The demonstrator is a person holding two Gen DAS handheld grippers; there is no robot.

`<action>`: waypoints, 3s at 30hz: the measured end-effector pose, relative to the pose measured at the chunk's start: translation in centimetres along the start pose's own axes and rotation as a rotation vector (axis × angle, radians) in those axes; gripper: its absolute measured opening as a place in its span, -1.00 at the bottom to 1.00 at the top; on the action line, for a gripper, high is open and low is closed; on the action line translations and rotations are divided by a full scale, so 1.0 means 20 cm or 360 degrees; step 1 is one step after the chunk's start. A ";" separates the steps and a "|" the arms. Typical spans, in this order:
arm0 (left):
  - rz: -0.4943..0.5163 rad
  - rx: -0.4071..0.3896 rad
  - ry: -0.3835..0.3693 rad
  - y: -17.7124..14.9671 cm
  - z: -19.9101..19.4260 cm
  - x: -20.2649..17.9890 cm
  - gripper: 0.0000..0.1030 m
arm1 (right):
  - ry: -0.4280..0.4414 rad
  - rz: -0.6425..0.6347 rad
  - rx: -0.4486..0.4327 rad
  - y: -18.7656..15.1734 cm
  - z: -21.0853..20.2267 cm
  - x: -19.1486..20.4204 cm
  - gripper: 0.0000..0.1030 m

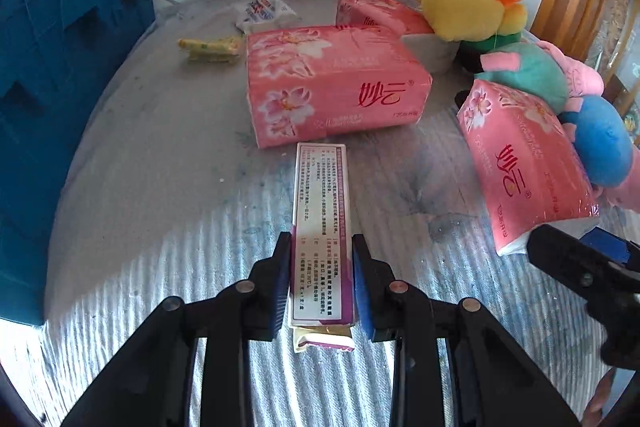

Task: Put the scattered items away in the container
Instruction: 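Hold the medicine box with the left tool while the right tool grasps a pink tissue pack, then carry the medicine box and tissue pack over the crate with both tools, then open both tools to drop the medicine box and tissue pack into the crate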

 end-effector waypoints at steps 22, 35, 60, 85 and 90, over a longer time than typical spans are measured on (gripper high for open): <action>-0.0036 0.0010 0.0013 -0.14 -0.58 -0.13 -0.46 | -0.0075 -0.0135 -0.0057 -0.01 -0.10 -0.03 0.44; -0.0029 -0.0457 0.0081 0.20 -1.43 -0.11 -0.46 | 0.0180 -0.0254 -0.0408 0.31 -0.73 0.16 0.44; -0.0382 -0.0648 0.0756 0.40 -2.61 1.69 -0.46 | 0.0849 -0.0967 -0.0576 0.52 -1.24 2.28 0.45; -0.0387 -0.0270 0.0554 0.38 -2.24 2.02 0.02 | 0.0338 -0.1010 -0.0054 0.33 -0.69 2.57 0.56; -0.0440 -0.0313 0.0501 0.34 -2.30 2.02 0.47 | 0.0296 -0.0992 -0.0077 0.33 -0.69 2.56 0.64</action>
Point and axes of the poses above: each gripper's, at about its wrist camera, not at the fingertips, and z roughly the way its jaws point, x to its left, y to its top, the point moved 8 cm from there along z, roughly the way its jaws point, and after that the axes turned 2 degrees about -x, right-handed, at the moved point
